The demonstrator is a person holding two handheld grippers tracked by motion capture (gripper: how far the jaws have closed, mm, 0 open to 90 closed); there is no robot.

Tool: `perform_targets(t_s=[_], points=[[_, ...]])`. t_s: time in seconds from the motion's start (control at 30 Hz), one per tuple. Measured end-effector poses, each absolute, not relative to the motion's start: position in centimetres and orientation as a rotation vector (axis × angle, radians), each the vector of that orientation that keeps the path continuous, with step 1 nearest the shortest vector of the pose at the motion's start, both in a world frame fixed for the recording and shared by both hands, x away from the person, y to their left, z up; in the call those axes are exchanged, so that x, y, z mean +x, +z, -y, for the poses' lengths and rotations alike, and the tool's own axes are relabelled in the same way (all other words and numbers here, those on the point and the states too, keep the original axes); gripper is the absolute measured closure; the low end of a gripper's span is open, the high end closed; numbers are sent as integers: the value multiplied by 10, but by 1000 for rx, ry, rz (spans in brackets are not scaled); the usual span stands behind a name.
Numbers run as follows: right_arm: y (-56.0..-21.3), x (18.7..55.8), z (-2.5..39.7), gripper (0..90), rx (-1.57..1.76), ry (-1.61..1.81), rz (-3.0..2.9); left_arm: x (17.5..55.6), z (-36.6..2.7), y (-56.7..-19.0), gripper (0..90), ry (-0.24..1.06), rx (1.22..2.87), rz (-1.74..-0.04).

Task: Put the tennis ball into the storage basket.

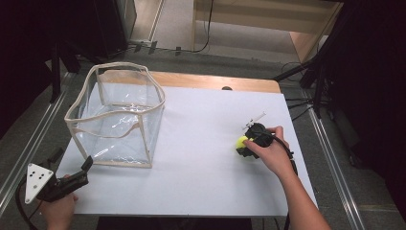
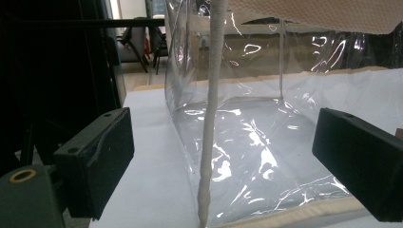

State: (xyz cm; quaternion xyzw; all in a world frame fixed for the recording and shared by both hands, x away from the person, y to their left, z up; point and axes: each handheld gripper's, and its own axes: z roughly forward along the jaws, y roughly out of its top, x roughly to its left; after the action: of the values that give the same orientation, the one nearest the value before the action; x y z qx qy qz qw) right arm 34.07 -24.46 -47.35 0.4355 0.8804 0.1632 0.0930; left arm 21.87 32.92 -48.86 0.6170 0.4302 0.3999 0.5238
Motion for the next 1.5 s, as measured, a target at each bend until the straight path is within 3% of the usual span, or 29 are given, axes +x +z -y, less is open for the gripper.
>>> perform_targets(t_s=[0.7, 1.5], points=[[-461, 344, 237, 234, 1256, 499, -2629, 218, -329, -489, 69, 957, 1475, -1032], [-443, 360, 189, 234, 1136, 533, -2706, 218, -330, -488, 69, 954, 1473, -1030]])
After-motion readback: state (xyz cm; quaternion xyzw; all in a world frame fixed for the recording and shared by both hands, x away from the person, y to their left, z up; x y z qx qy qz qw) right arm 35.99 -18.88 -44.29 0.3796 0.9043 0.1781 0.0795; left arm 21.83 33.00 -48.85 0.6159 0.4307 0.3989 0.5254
